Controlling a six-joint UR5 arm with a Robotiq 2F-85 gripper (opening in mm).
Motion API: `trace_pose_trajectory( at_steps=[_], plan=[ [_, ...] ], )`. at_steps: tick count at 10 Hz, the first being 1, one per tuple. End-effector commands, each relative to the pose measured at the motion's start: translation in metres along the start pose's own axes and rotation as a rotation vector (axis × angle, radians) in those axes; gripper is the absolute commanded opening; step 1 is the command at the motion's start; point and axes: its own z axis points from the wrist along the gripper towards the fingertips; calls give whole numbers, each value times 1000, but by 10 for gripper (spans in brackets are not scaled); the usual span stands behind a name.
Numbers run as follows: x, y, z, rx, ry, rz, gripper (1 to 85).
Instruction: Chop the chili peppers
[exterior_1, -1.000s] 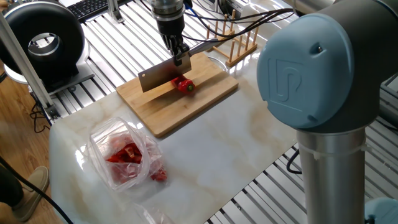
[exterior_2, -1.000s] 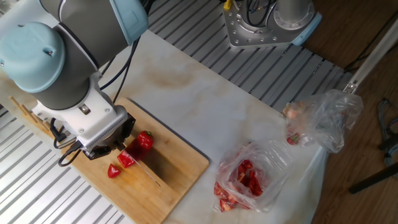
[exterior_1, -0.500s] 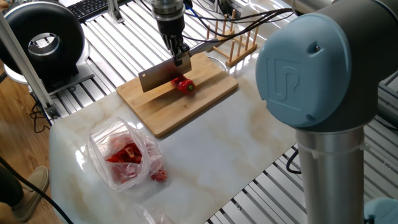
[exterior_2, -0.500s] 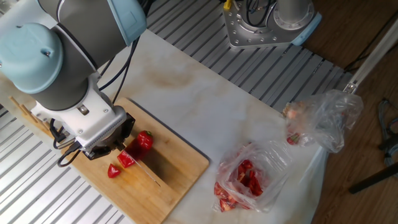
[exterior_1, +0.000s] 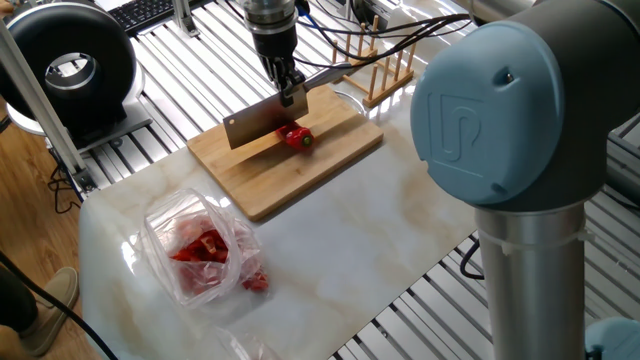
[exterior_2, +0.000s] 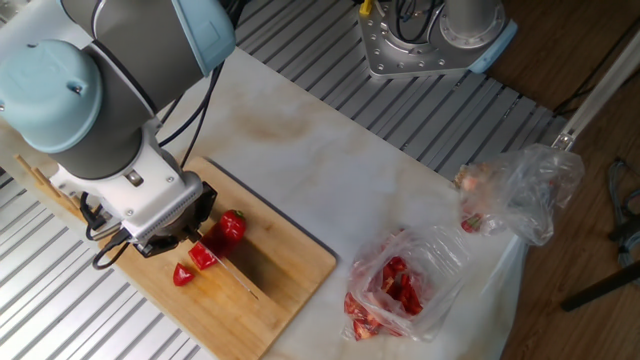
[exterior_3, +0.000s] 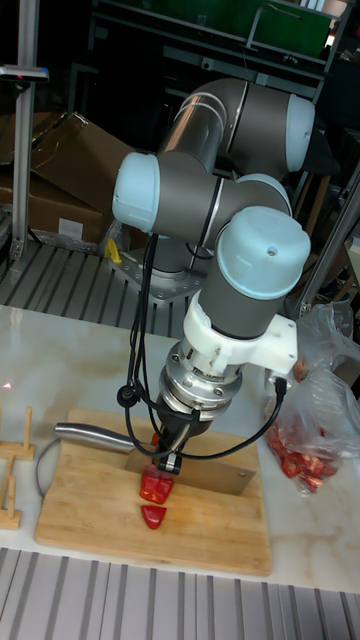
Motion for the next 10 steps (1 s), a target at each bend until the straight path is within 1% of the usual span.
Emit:
trace_pose_trajectory(
  at_steps=[1,3,5,9,10],
  plan=[
    [-2,-1,-1,2,-14,9,13],
    [-3,-3,-1,8,-21,24,13],
    [0,-4,0,14,-11,30,13],
    [-1,-6,1,20,-14,39,13],
    [2,-7,1,24,-5,41,13]
  ],
)
